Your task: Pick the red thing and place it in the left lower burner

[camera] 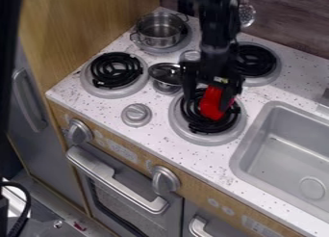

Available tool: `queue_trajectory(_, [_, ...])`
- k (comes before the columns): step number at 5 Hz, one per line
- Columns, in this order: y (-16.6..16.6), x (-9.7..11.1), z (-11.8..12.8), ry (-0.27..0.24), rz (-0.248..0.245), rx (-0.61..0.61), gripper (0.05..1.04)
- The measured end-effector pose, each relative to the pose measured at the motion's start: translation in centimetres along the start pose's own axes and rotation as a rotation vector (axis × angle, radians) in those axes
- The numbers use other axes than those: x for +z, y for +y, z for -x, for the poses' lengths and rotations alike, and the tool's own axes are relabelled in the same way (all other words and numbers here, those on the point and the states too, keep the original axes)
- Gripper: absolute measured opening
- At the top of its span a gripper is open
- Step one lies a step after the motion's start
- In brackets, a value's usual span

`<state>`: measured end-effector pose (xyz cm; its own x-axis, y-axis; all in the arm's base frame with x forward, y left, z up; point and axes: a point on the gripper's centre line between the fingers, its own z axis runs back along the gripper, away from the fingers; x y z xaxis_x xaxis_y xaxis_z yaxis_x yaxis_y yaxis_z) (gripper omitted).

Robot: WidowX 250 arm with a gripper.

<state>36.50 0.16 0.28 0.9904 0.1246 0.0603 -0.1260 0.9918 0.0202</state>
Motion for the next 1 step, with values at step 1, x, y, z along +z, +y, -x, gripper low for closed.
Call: queue_trajectory(1, [0.83, 4.17, -0.1, -0.042, -0.04, -0.012, 0.999])
